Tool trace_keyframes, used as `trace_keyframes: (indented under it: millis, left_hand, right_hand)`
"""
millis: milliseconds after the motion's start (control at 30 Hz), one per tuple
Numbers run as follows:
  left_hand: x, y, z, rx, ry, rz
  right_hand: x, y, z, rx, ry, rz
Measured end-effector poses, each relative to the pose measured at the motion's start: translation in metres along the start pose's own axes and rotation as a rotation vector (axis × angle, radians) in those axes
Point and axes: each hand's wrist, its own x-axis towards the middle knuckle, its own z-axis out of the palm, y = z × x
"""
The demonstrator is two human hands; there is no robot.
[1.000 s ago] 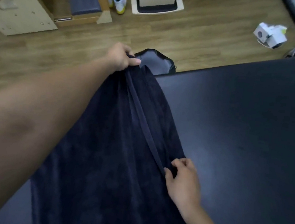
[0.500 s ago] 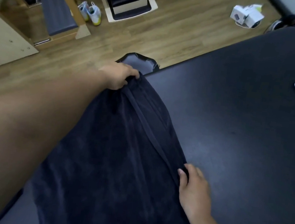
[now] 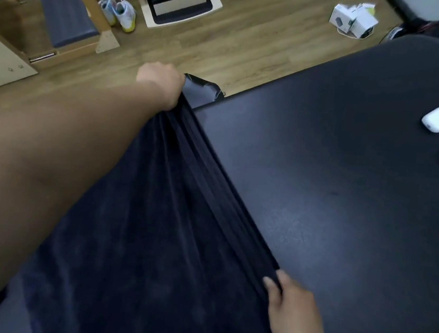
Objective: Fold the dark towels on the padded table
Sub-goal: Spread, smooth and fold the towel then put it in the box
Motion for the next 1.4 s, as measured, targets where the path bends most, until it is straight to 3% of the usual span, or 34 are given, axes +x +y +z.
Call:
trace_keyframes:
  millis: [100,200,333,400,467,500,600,733,800,867,1033,1133,1267,1400]
  left_hand:
    - [0.011,0.017,0.005,-0.215,-0.014,-0.07]
    - [0.019,0.024,0.009,-0.512,0.015,-0.186]
    - [0.022,0.024,0.023,-1.394,-0.055,-0.506]
    - [0.016,0.017,0.023,-1.801,-0.017,-0.579]
    - [0.004,0.007,0.018,-1.975,0.125,-0.578]
    - [-0.005,0.003,0.017,-1.893,0.255,-0.533]
    - [-0.069,0.016,0.028,-1.332,0.552,-0.32]
    - [-0.222,0.083,0.075,-0.915,0.685,-0.136]
    - [-0.295,0.113,0.113,-0.793,0.611,-0.161]
    - [-0.352,0.135,0.145,-0.723,0.41,-0.192]
    - [-0.44,0.153,0.197,-0.722,0.087,-0.402]
    - [-0.469,0.155,0.223,-0.722,0.019,-0.387]
    - [-0.465,0.146,0.231,-0.725,-0.028,-0.38]
    - [-0.456,0.131,0.231,-0.772,-0.099,-0.451]
  right_hand:
    - [0.001,0.011,-0.01,0.233,0.039,0.125]
    - [0.001,0.013,-0.002,0.168,0.138,0.161]
    - [-0.001,0.016,0.0,0.235,0.197,0.201]
    - [-0.013,0.016,-0.003,0.181,0.08,0.132]
    - [-0.023,0.019,-0.006,0.03,-0.057,0.057]
    - [-0.024,0.024,-0.008,0.009,-0.048,0.038]
    - [-0.016,0.031,-0.018,0.03,0.021,0.1]
    - [-0.011,0.034,-0.012,0.126,0.071,0.148]
    - [-0.015,0.032,-0.004,0.173,0.132,0.152]
    - [-0.017,0.029,0.002,0.167,0.173,0.16]
    - [-0.019,0.022,0.0,0.09,0.223,0.107]
    - [-0.042,0.028,-0.001,0.008,0.179,0.047]
    - [-0.055,0.045,-0.005,-0.242,-0.117,-0.013]
    - [-0.056,0.048,-0.016,-0.127,-0.084,-0.006]
